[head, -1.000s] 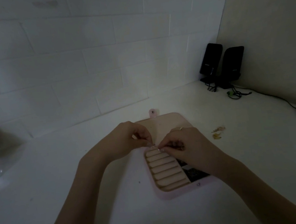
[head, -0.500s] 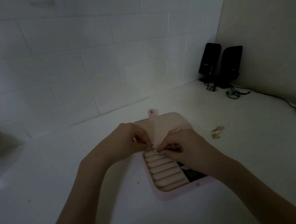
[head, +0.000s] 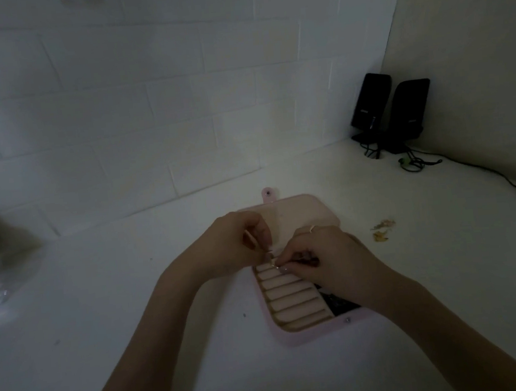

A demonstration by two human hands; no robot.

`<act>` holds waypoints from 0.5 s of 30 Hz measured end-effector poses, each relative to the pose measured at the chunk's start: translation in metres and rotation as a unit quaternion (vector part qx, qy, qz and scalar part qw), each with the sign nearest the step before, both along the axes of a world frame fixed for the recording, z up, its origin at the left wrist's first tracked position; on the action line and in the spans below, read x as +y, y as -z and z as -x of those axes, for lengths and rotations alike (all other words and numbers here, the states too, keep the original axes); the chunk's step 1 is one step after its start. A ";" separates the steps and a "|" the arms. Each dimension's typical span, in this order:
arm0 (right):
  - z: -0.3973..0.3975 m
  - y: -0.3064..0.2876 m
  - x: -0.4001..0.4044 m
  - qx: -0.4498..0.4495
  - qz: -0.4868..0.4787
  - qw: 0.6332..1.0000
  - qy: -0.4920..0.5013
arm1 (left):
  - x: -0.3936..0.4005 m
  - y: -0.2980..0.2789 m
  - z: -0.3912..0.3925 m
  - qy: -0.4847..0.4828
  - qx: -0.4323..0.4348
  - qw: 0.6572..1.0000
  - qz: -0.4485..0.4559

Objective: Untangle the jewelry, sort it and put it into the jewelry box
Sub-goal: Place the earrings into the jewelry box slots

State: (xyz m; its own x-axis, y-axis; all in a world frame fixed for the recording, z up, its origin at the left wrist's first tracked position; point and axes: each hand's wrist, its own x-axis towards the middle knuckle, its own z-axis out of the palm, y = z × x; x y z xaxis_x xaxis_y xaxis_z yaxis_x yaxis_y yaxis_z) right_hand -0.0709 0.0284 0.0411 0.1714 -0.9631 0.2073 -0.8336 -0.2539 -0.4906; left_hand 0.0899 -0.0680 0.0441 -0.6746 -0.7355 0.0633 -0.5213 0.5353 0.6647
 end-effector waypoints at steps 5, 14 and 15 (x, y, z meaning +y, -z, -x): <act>-0.002 -0.003 0.001 0.012 -0.010 1.000 0.002 | 0.000 -0.001 0.000 0.007 0.019 0.999 -0.041; -0.011 -0.016 0.012 -0.016 -0.042 0.999 -0.012 | -0.001 0.001 0.000 -0.001 0.029 0.998 -0.057; -0.012 -0.016 0.012 -0.026 -0.045 0.999 -0.013 | -0.001 0.001 0.000 -0.003 0.029 0.998 -0.058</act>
State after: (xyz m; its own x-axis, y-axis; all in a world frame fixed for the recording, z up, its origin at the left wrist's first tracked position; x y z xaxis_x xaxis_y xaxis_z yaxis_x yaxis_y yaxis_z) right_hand -0.0594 0.0401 0.0571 0.1873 -0.9737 0.1296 -0.8007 -0.2278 -0.5541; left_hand 0.0900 -0.0690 0.0427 -0.6685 -0.7435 0.0171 -0.4822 0.4508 0.7511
